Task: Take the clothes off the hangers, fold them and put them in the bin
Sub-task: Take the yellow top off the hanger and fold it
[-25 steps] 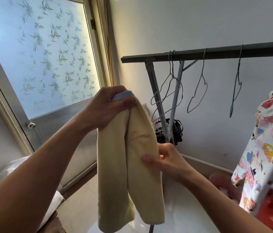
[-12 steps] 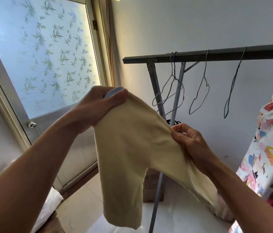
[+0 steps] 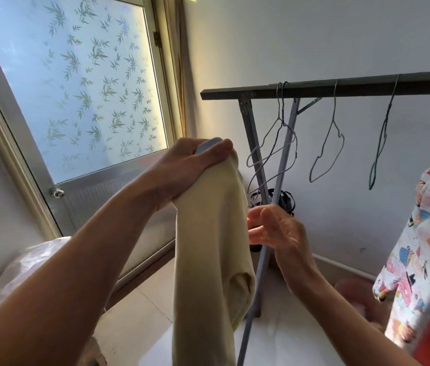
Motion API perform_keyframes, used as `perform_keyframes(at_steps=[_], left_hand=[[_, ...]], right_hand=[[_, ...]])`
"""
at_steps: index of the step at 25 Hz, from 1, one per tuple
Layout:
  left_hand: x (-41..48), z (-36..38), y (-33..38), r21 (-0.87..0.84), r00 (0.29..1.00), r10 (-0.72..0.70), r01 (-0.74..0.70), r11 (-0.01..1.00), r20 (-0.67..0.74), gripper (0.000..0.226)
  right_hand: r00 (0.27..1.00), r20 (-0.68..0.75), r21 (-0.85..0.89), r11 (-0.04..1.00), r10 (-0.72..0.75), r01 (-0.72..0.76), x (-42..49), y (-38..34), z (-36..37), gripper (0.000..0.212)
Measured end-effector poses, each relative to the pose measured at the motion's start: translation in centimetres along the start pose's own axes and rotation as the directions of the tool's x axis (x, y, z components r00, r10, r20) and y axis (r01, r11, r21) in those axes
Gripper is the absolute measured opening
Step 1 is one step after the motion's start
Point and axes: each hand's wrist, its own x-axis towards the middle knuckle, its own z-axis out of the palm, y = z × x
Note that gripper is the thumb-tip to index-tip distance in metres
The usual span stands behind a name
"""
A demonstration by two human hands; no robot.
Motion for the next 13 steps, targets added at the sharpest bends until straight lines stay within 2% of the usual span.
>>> perform_keyframes(at_steps=[2,3,6,9,13], left_hand=[[-0.1,0.2,0.1,-0.034,1.0,-0.021,0.021,0.999,0.003,0.041],[-0.1,0.2,0.1,-0.045,1.0,-0.024,0.025,0.999,0.01,0.043],[-0.1,0.0,0.2,-0.061,0.999,-0.017,0.019,0.998,0.035,0.042],[-0.3,-0.8,0.6,-0.054,0.999,0.011,-0.009,0.999,0.041,0.037],[0.3,-2.1,0.7,0.111,0.998,0.059,-0.057,0.992,-0.015,0.026]], right_hand=[[0.974,0.225,-0.024,0.999,0.038,-0.034,-0.8,-1.1,0.7,0.062],[0.954,0.29,-0.039,0.997,0.069,-0.06,-1.0,-1.4,1.0,0.063],[0.95,0.297,0.01,0.994,0.099,-0.107,-0.7,-2.2,1.3,0.043],[0.948,0.293,0.135,0.976,0.123,-0.169,0.0,-3.0,0.5,0.016],[0.917,0.347,0.105,0.964,0.196,-0.245,1.3,-3.6,-0.7,0.018]])
